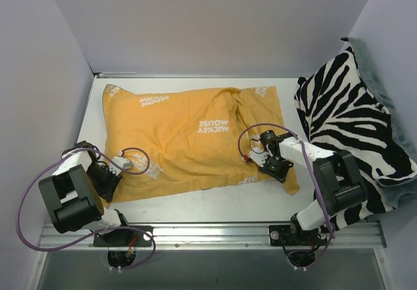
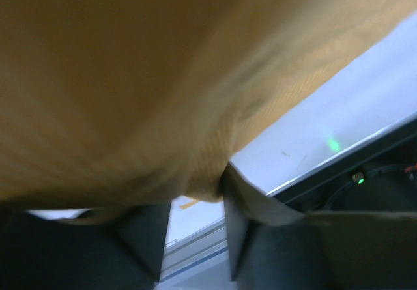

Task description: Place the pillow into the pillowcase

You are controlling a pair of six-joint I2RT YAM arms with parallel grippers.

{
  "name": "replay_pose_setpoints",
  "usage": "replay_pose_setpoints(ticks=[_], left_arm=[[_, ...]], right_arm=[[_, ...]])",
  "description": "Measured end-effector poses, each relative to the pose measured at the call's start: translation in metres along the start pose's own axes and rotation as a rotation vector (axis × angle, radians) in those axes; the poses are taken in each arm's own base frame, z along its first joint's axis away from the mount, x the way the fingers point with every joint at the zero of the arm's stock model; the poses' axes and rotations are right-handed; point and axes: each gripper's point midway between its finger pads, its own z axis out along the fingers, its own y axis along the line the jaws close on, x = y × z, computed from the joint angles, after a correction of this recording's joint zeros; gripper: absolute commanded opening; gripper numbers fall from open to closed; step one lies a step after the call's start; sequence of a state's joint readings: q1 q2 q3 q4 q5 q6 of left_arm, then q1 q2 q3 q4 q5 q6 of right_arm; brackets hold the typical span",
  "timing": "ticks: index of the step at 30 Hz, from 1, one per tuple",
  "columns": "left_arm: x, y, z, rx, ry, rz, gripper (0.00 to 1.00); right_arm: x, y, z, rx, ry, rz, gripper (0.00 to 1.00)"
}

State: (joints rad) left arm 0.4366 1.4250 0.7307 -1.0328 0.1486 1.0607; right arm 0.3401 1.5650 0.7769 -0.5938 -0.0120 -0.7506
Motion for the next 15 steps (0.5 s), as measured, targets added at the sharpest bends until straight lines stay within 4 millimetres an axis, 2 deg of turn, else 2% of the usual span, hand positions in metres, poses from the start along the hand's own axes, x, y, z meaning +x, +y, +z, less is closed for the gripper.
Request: replay_pose_setpoints(ticks=[3,5,7,8,10,12,14,15], left_arm=[[-0.002,0.010,0.001,-0.030,-0.016,-0.013,0.00],[-0.010,0.015,-0.006,-0.037,-0.068,-0.035,0.00],[-0.026,0.026,-0.028,-0.080,-0.156,-0.057,0.00],[-0.037,0.034,-0.046,-0.116,-0.221,-0.065,0.00],[-0.063,0.048,-0.094,-0.192,-0.373,-0.080,0.00],[-0.090,0.055,-0.150,-0.273,-0.542,-0.071,0.00],[-0.111,0.056,-0.211,-0.348,-0.707,-0.060,0.00],[-0.118,0.053,-0.236,-0.377,-0.778,-0.058,0.00]], right_arm=[[-0.001,-0.006,-0.002,0.030,-0.012,0.020,0.00],[-0.004,-0.010,-0.007,0.047,-0.055,0.041,0.00],[-0.008,-0.017,-0.022,0.070,-0.133,0.085,0.00],[-0.010,-0.023,-0.035,0.086,-0.185,0.117,0.00],[-0.019,-0.046,-0.075,0.156,-0.332,0.191,0.00],[-0.033,-0.071,-0.130,0.251,-0.514,0.234,0.00],[-0.039,-0.089,-0.193,0.354,-0.682,0.263,0.00],[-0.039,-0.093,-0.215,0.394,-0.739,0.270,0.00]])
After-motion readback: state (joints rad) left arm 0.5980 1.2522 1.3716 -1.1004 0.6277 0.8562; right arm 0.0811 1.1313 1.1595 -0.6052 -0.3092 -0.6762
